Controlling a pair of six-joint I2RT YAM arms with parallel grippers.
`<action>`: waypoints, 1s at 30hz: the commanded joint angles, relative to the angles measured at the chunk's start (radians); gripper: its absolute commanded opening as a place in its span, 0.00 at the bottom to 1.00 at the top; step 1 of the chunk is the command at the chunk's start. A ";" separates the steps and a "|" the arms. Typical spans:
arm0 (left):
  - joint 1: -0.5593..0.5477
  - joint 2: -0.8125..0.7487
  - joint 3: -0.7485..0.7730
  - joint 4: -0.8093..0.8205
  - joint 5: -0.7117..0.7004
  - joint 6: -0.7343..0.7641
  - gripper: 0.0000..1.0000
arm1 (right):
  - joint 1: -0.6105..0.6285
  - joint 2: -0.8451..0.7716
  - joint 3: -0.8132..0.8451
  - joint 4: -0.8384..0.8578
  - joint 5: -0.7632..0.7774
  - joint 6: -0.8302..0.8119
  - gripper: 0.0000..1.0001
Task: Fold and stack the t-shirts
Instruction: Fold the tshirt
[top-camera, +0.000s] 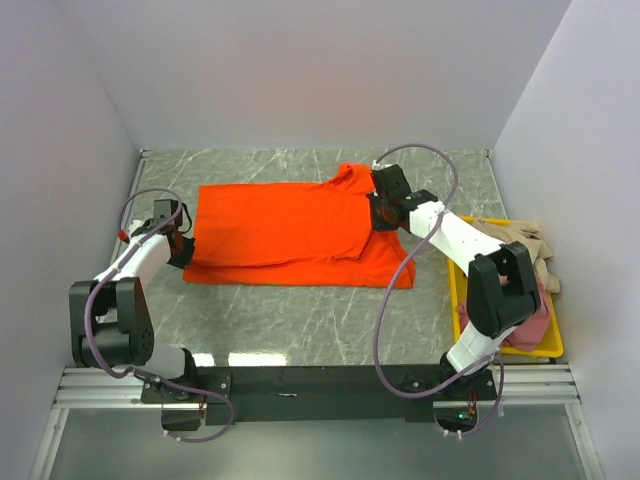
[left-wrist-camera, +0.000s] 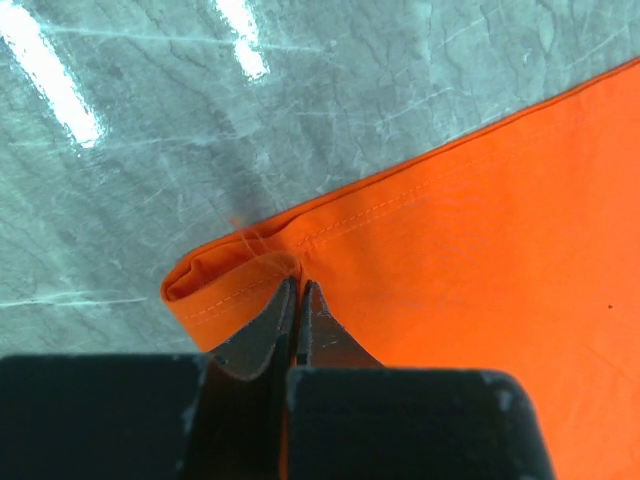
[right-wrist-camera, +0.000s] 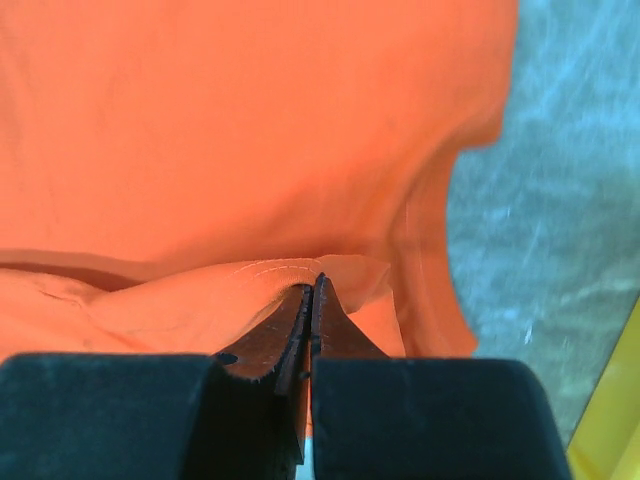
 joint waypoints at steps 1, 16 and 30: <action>-0.001 0.018 0.042 -0.007 -0.037 -0.026 0.01 | -0.009 0.022 0.058 0.095 0.018 -0.055 0.00; 0.005 0.060 0.051 -0.008 -0.044 -0.051 0.01 | -0.013 0.146 0.158 0.112 0.058 -0.080 0.00; 0.023 0.078 0.155 -0.016 -0.073 -0.040 0.80 | -0.014 0.250 0.261 0.075 0.101 -0.006 0.41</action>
